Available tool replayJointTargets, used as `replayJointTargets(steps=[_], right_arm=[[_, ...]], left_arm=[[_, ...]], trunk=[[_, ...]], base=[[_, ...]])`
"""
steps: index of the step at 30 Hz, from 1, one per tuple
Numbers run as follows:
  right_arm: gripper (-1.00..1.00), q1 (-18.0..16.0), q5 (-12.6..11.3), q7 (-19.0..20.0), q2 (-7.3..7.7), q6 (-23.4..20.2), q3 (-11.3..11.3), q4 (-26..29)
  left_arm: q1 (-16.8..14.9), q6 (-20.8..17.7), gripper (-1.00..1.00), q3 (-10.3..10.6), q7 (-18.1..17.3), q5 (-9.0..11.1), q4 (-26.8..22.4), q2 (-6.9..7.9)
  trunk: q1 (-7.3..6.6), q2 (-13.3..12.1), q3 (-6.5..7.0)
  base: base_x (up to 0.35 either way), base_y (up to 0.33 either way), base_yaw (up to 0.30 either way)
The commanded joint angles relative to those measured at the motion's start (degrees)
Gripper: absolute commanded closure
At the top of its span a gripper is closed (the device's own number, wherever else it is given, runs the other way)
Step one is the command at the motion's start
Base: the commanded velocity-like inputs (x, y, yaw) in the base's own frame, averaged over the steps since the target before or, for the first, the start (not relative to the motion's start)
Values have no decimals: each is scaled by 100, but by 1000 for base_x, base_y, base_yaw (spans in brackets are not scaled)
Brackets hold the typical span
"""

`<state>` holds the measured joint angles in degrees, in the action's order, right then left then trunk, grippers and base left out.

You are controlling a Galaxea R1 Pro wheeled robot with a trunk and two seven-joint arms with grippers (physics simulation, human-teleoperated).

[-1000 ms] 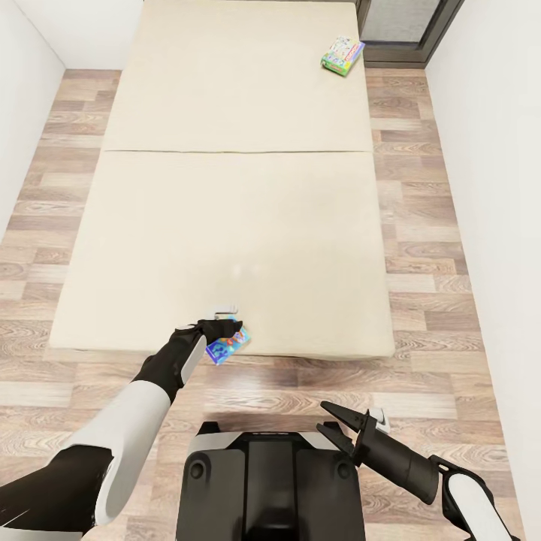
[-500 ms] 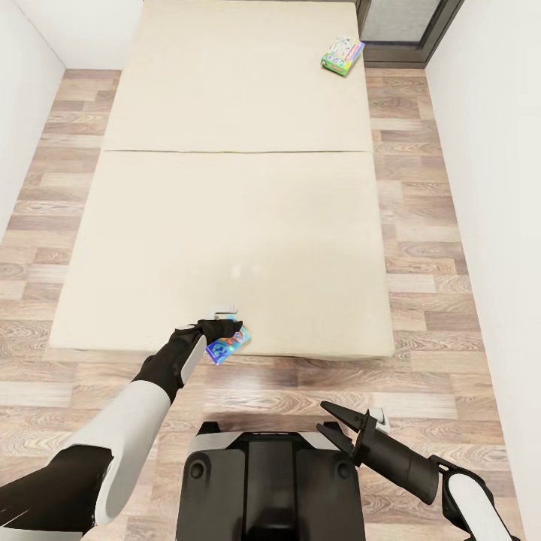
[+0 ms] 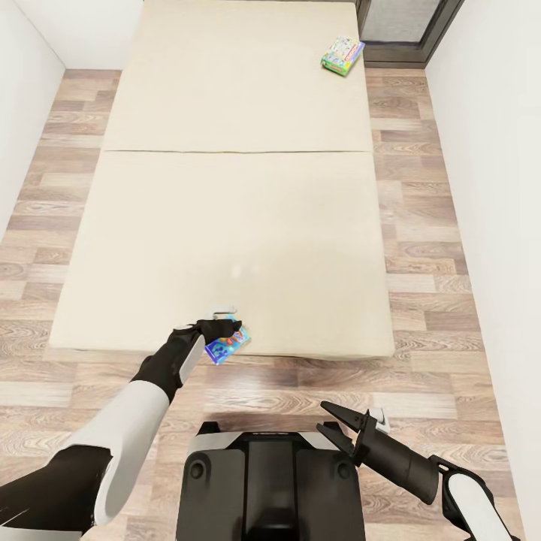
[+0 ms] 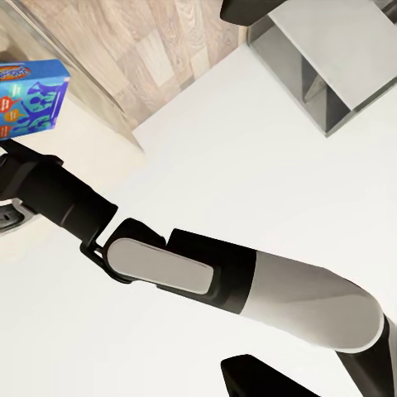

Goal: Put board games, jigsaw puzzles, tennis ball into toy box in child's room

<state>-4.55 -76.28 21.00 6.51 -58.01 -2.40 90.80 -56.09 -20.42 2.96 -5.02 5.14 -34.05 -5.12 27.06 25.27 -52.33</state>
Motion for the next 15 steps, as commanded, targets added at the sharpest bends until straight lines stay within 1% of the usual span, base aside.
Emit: replayJointTargets(steps=[1, 6, 10, 15], right_arm=[[-100, -2, 52, 53, 0, -19, -6, -1], [-100, -2, 52, 53, 0, -20, -6, -1], [-100, -2, 52, 53, 0, -22, -6, -1], [-100, -2, 52, 53, 0, -23, -5, -1]], left_arm=[[2, -53, -100, 5, 21, 61, 255, 7], [2, -74, -100, 7, 14, 69, 54, 14], [7, -117, -100, 11, 18, 73, -266, 25], [12, -144, -100, -6, 19, 74, -413, 27]], trunk=[[4, 6, -5], [4, 6, -5], [4, 6, -5], [4, 6, -5]], base=[[0, 0, 0], [0, 0, 0], [0, 0, 0], [0, 0, 0]])
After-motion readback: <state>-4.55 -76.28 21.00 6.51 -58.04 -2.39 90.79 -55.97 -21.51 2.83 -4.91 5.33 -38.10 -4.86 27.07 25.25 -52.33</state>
